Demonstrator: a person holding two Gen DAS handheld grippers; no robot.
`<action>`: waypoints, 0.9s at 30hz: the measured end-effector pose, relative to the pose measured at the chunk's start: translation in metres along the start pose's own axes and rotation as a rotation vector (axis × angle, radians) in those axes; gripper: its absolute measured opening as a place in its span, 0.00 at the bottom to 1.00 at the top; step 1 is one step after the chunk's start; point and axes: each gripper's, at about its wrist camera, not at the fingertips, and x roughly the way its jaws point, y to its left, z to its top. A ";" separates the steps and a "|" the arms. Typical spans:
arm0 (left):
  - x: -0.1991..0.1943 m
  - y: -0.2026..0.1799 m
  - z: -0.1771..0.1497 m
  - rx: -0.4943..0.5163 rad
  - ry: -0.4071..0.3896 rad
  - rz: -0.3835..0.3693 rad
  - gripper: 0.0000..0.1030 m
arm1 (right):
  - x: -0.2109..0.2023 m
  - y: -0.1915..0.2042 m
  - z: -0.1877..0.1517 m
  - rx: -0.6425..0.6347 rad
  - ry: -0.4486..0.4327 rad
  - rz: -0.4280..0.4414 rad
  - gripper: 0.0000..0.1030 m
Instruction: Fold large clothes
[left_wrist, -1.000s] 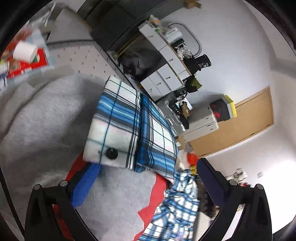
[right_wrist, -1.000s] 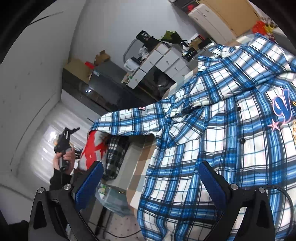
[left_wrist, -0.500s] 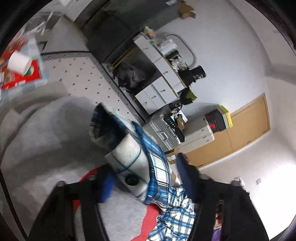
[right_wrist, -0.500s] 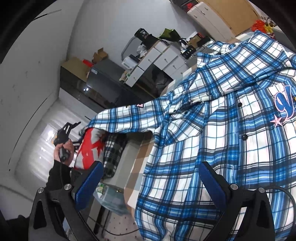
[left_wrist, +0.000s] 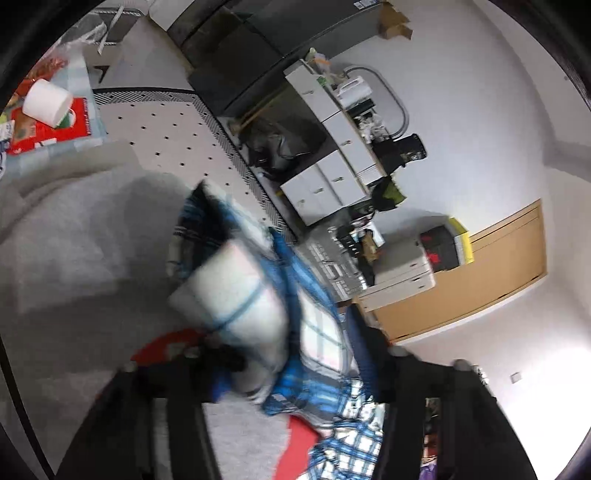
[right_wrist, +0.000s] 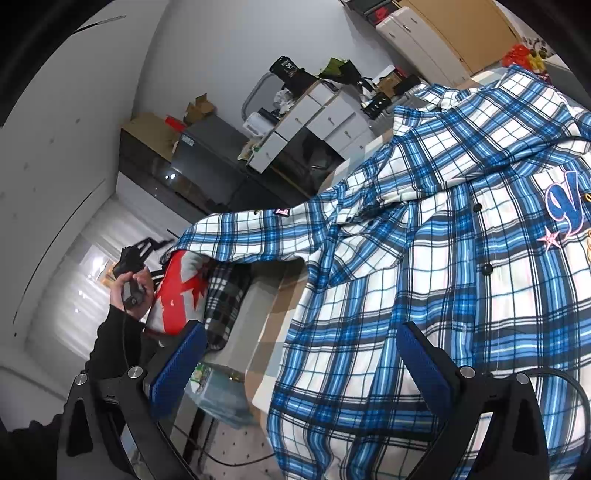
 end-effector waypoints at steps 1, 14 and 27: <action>0.000 -0.005 0.001 0.011 -0.004 0.008 0.55 | 0.001 0.000 0.000 0.004 0.018 0.001 1.00; -0.001 -0.079 -0.003 0.269 -0.049 0.015 0.02 | -0.026 0.002 -0.004 -0.012 -0.012 -0.018 1.00; 0.040 -0.250 -0.116 0.592 0.027 -0.220 0.02 | -0.074 -0.037 -0.008 0.061 -0.075 -0.069 1.00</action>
